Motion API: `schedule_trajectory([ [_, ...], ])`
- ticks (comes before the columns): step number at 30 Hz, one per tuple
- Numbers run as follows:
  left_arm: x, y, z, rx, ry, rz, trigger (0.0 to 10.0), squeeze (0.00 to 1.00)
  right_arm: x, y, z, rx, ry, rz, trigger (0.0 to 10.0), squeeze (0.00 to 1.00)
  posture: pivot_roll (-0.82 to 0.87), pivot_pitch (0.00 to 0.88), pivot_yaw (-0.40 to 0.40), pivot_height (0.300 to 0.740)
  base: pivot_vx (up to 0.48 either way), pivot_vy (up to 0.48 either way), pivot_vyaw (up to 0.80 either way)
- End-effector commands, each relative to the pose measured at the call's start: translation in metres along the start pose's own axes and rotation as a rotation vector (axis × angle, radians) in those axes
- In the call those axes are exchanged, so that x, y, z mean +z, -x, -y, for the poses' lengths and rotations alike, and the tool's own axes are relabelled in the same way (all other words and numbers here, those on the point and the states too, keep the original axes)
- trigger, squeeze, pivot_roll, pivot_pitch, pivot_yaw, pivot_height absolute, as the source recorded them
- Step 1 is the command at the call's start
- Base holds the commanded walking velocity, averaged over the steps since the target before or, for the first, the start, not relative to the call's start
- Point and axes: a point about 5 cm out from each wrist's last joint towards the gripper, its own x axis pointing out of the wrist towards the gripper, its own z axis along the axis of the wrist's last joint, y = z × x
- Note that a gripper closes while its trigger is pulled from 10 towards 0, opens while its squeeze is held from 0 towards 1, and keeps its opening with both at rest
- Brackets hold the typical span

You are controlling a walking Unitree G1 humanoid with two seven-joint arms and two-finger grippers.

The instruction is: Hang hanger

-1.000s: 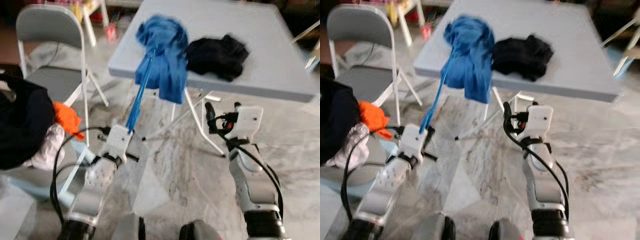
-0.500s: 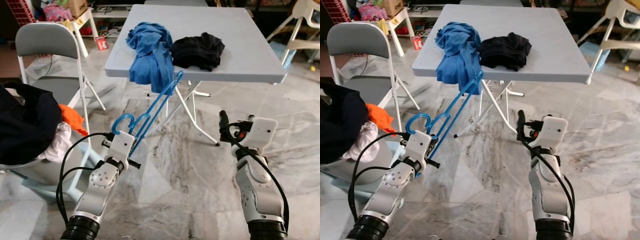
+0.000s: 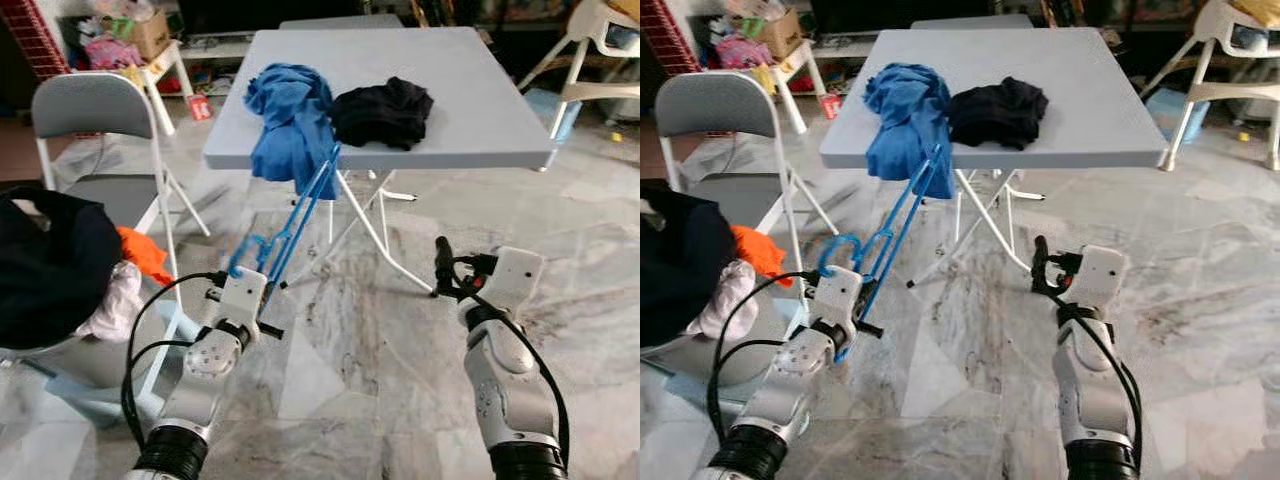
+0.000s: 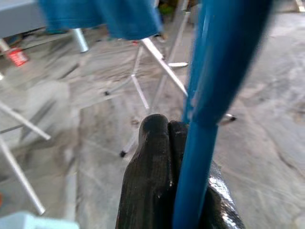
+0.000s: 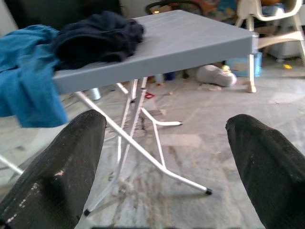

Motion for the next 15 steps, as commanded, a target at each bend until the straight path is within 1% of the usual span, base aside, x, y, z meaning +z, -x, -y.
schedule_trajectory([
  [1,0.002,0.000,-0.004,0.004,-0.010,0.011,10.0,0.00,0.002,-0.001,0.000,-0.001,0.003,0.009,10.0,0.00,-0.14,0.055,0.037,0.740,0.000,0.000,0.00],
  [6,0.002,-0.002,-0.008,0.018,-0.001,0.013,10.0,0.00,0.003,-0.003,0.000,-0.003,0.011,0.015,10.0,0.00,-0.15,0.081,0.038,0.740,0.000,0.000,0.00],
  [9,0.004,-0.003,-0.008,0.018,0.014,0.022,10.0,0.00,0.005,-0.004,-0.003,0.018,0.021,0.017,10.0,0.00,-0.15,0.100,0.030,0.740,0.000,0.000,0.00],
  [11,0.005,-0.004,-0.010,0.023,0.018,0.026,10.0,0.00,0.005,-0.003,-0.009,0.072,0.055,0.018,10.0,0.00,-0.15,0.109,0.014,0.740,0.000,0.000,0.00],
  [13,0.005,-0.005,-0.010,0.024,0.019,0.026,10.0,0.00,0.005,-0.002,-0.010,0.088,0.060,0.019,10.0,0.00,-0.15,0.109,0.014,0.740,0.000,0.000,0.00],
  [15,0.005,-0.004,-0.012,0.037,0.027,0.029,10.0,0.00,0.003,0.000,-0.014,0.132,0.087,0.019,10.0,0.00,-0.15,0.111,0.002,0.740,0.000,0.000,0.00],
])
